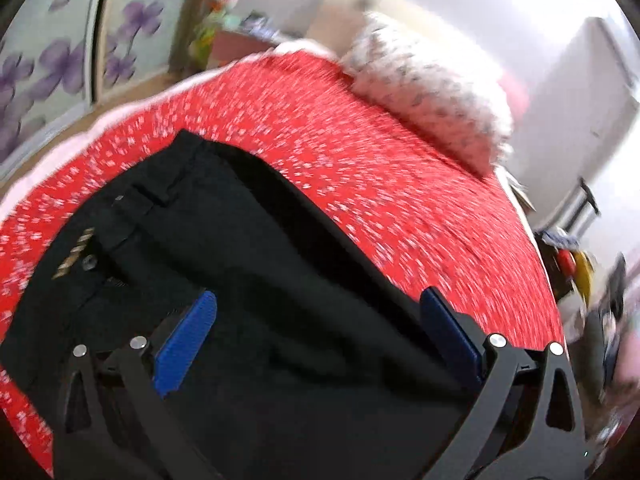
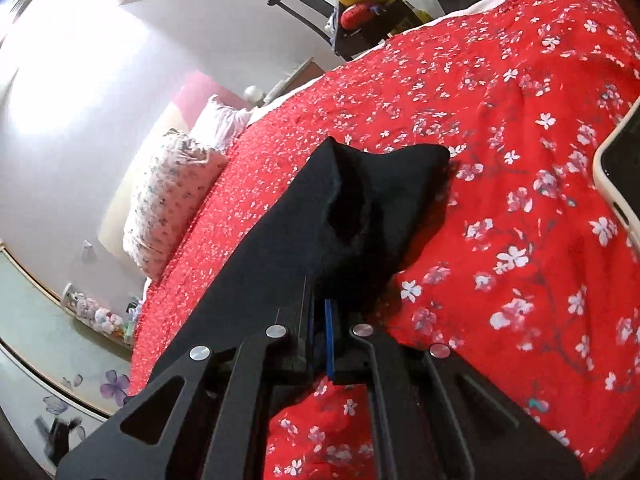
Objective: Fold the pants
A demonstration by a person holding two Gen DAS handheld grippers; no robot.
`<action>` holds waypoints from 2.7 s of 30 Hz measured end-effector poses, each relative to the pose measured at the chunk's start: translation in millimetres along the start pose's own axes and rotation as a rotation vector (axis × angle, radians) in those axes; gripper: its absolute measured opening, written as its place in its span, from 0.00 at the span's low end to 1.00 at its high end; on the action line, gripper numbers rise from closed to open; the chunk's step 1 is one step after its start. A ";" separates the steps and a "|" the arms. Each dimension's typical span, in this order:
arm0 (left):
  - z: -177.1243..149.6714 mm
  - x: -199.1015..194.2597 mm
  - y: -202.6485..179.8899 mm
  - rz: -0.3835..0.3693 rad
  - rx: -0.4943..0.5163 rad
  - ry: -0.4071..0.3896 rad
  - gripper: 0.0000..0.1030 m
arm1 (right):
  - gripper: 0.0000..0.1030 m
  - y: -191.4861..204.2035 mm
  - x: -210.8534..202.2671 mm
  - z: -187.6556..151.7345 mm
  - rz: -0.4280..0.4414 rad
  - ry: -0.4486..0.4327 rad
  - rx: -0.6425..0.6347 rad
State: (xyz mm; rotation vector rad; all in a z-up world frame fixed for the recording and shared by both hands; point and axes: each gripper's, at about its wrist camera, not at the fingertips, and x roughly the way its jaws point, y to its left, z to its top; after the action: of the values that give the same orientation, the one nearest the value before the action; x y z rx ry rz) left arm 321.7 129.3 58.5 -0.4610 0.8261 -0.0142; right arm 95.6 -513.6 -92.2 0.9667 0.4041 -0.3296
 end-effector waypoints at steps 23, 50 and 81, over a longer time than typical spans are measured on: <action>47.8 143.6 6.7 0.183 -0.266 0.157 0.06 | 0.03 -21.4 -17.2 -2.5 0.119 -0.027 0.004; -196.8 -84.3 122.9 -0.056 -0.402 -0.072 0.11 | 0.04 -24.2 -34.3 70.8 0.122 0.112 0.161; -209.4 -118.5 73.6 0.010 0.045 -0.321 0.98 | 0.53 118.0 -77.7 42.8 -0.133 -0.022 -0.656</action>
State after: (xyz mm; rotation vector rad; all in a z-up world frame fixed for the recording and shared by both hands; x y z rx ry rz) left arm 79.7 136.4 -9.9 -0.4036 0.5118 0.0491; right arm 87.7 -480.2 51.4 0.2958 0.5149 -0.2991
